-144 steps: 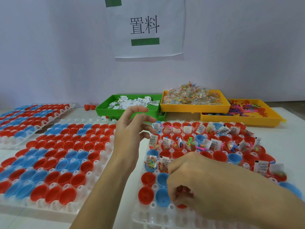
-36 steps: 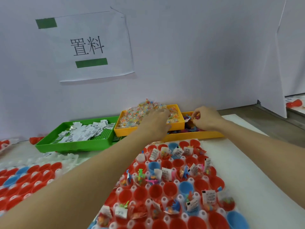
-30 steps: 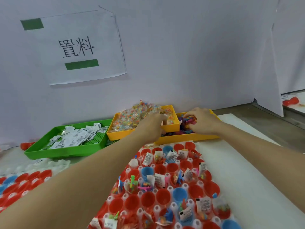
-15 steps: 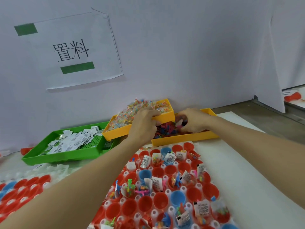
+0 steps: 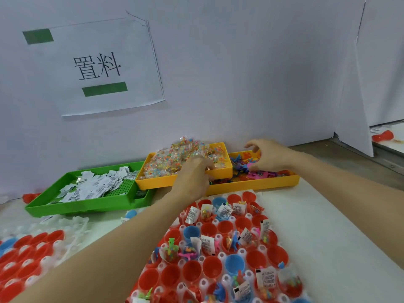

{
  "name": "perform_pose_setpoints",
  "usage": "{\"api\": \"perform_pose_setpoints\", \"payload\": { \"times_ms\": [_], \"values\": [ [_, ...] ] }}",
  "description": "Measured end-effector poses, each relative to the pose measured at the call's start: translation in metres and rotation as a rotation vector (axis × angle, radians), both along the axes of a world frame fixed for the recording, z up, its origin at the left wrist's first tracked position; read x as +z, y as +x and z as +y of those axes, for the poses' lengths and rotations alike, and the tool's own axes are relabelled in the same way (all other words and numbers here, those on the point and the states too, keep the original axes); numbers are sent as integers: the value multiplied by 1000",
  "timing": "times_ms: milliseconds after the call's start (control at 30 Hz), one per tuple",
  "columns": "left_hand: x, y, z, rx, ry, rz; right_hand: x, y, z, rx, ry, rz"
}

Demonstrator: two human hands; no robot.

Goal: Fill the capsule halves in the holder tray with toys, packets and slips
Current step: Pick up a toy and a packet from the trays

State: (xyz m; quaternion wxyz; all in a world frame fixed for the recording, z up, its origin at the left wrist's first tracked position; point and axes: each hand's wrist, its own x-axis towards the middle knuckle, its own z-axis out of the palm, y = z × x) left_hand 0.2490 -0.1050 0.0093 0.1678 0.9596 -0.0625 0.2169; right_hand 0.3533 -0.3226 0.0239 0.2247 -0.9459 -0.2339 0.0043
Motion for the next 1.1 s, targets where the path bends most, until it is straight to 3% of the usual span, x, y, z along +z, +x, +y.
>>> {"api": "perform_pose_setpoints", "payload": {
  "times_ms": [133, 533, 767, 900, 1100],
  "values": [
    [1, -7, -1, 13, -1, 2, -4, -4, -5, -38, -111, 13],
    [18, -37, -1, 60, -12, -55, -11, -14, -16, -212, 334, -136],
    [25, -62, 8, -22, -83, -128, -8, -23, -14, -319, 760, 8],
    [35, -78, 9, -47, -183, -111, 4, -50, -6, -219, 937, 107],
    [52, -113, 4, -94, -410, -23, 20, -133, 31, 64, 945, 132]
  ]
}}
